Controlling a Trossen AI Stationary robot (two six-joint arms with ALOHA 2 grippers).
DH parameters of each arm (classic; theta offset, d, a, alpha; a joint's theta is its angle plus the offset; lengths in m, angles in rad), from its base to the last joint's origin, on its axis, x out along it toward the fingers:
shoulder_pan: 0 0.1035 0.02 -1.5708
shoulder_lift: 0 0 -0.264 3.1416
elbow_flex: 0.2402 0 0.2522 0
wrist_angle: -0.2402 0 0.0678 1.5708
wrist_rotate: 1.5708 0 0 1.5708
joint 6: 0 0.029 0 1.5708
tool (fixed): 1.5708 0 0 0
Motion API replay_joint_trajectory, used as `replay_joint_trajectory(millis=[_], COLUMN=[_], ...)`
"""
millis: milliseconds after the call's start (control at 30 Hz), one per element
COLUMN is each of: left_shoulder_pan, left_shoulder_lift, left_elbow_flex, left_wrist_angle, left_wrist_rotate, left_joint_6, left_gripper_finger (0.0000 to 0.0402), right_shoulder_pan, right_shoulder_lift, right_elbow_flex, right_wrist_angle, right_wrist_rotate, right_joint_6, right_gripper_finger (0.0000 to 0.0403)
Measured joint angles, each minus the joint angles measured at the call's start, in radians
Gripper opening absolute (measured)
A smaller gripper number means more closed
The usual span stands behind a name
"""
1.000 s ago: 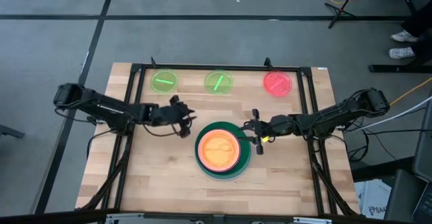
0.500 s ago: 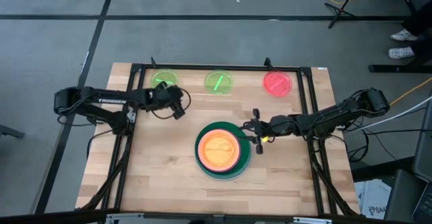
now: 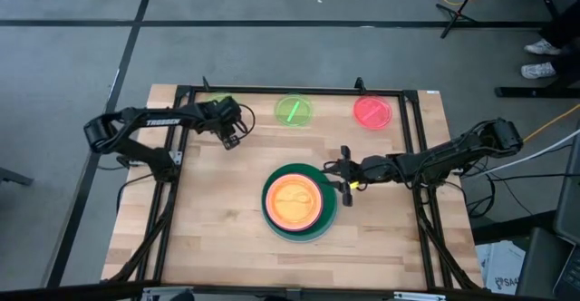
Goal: Stack plastic plates
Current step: Stack the left green transparent plate on top of the orange transparent plate
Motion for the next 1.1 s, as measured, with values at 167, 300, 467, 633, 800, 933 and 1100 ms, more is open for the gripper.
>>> replay_joint_trajectory(millis=[167, 300, 467, 633, 800, 933, 1100], left_shoulder_pan=[0.043, 0.061, 0.075, 0.101, 0.109, 0.109, 0.110], left_shoulder_lift=[0.031, 0.061, 0.100, 0.150, 0.176, 0.178, 0.180], left_elbow_flex=[0.001, 0.001, 0.001, 0.001, 0.002, 0.002, 0.001], left_wrist_angle=[0.039, 0.056, 0.089, 0.117, 0.129, 0.134, 0.135], left_wrist_rotate=[-0.006, -0.016, -0.063, -0.059, -0.080, -0.079, -0.072], left_joint_6=[0.068, 0.119, 0.159, 0.177, 0.177, 0.177, 0.199], left_gripper_finger=[0.0117, 0.0117, 0.0117, 0.0117, 0.0115, 0.0092, 0.0030], right_shoulder_pan=[0.000, 0.000, 0.000, 0.000, 0.000, 0.000, 0.000], right_shoulder_lift=[0.000, 0.000, 0.000, 0.000, 0.000, 0.000, 0.000], right_elbow_flex=[0.000, 0.000, 0.000, 0.000, 0.000, 0.000, 0.000], right_wrist_angle=[-0.046, -0.041, -0.035, -0.036, -0.036, -0.036, -0.036], right_wrist_rotate=[0.005, 0.008, 0.020, 0.034, 0.056, 0.096, 0.114], right_joint_6=[0.019, 0.023, 0.022, 0.014, -0.016, -0.022, -0.043], right_gripper_finger=[0.0147, 0.0147, 0.0147, 0.0147, 0.0147, 0.0147, 0.0147])
